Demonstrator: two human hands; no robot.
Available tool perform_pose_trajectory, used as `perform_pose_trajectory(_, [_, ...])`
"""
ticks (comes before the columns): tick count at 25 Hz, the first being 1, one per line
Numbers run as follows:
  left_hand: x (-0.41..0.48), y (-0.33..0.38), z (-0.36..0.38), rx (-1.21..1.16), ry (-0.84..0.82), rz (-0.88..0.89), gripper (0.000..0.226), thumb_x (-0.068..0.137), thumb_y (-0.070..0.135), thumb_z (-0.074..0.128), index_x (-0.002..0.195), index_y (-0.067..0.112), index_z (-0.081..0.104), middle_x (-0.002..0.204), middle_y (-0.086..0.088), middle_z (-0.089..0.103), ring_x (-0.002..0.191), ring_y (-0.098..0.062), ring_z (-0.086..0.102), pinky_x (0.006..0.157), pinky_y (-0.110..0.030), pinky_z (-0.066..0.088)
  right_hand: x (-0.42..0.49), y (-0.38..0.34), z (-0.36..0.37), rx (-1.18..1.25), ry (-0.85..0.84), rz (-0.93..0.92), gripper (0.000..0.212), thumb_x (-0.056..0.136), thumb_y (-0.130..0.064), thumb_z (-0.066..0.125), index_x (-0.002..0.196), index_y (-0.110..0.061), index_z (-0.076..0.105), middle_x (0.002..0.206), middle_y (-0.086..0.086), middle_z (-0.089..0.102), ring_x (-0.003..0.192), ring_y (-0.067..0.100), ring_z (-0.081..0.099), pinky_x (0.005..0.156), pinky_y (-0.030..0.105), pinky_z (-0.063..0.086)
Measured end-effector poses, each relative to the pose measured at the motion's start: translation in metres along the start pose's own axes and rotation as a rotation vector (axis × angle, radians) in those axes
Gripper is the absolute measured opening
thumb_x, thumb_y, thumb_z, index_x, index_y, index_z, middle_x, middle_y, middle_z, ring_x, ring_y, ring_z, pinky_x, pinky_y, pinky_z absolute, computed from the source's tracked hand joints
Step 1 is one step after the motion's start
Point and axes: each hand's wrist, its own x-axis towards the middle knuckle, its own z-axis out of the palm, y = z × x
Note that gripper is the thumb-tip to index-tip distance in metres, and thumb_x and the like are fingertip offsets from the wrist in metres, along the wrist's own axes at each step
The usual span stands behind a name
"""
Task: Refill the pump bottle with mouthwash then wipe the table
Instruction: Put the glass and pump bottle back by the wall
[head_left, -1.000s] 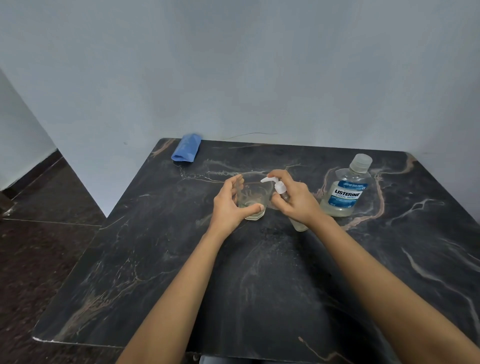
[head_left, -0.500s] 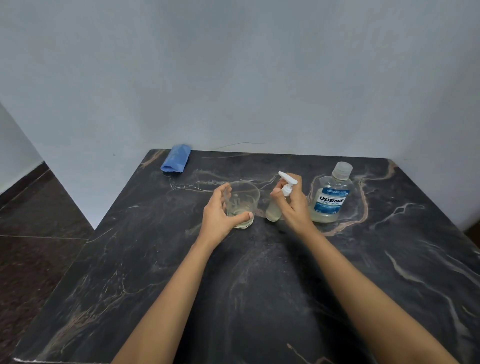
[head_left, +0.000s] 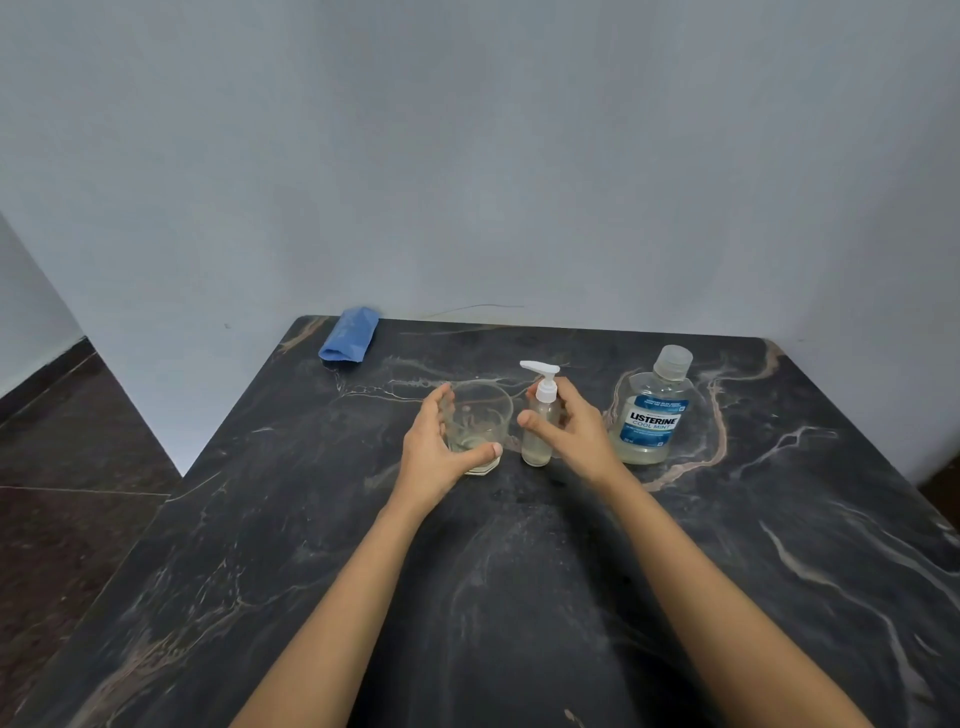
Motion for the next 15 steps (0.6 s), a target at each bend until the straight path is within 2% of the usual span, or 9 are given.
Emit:
perform_pose_trajectory(2, [0.001,0.001,0.001,0.012,0.011,0.000,0.104,0.055,0.042,0.088,0.145,0.028,0.037,0.141,0.011,0.046,0.127,-0.004,0.045,0.104,-0.022,0.038,-0.007,0.005,0.000,0.003,0.010,0.049,0.060,0.072,-0.045,0.078,0.124,-0.035,0.048,0.118,-0.016,0.058,0.107,-0.001,0.056,0.088,0.020,0.046])
perform_pose_trajectory(4, [0.002,0.000,0.002,0.021,0.034,-0.002,0.101,0.053,0.043,0.088,0.141,0.027,0.042,0.138,0.010,0.050,0.125,-0.004,0.048,0.103,-0.024,0.041,-0.013,0.010,0.003,-0.060,0.031,0.084,0.070,0.069,-0.042,0.080,0.128,-0.030,0.044,0.125,-0.009,0.053,0.112,0.006,0.054,0.092,0.024,0.046])
perform_pose_trajectory(8, [0.004,0.000,0.005,0.039,0.072,0.005,0.093,0.053,0.040,0.091,0.135,0.031,0.047,0.125,0.019,0.055,0.117,0.004,0.052,0.095,-0.013,0.041,-0.018,0.015,0.010,-0.120,0.120,0.078,0.052,0.075,-0.028,0.078,0.120,-0.026,0.053,0.112,-0.010,0.060,0.099,0.004,0.059,0.088,0.029,0.053])
perform_pose_trajectory(12, [0.012,0.001,0.006,0.035,0.134,0.009,0.088,0.049,0.046,0.089,0.127,0.036,0.051,0.116,0.025,0.057,0.109,0.016,0.052,0.084,-0.001,0.040,-0.007,0.013,0.015,-0.083,0.256,0.128,0.050,0.076,-0.023,0.078,0.120,-0.022,0.054,0.106,-0.009,0.064,0.094,0.004,0.062,0.084,0.024,0.053])
perform_pose_trajectory(15, [0.034,0.009,0.004,0.067,0.177,0.019,0.081,0.052,0.046,0.088,0.122,0.039,0.049,0.112,0.023,0.056,0.101,0.014,0.052,0.074,0.001,0.038,0.017,0.009,0.016,-0.064,0.339,0.166,0.053,0.076,-0.023,0.078,0.121,-0.018,0.051,0.109,-0.006,0.063,0.098,0.009,0.063,0.084,0.019,0.049])
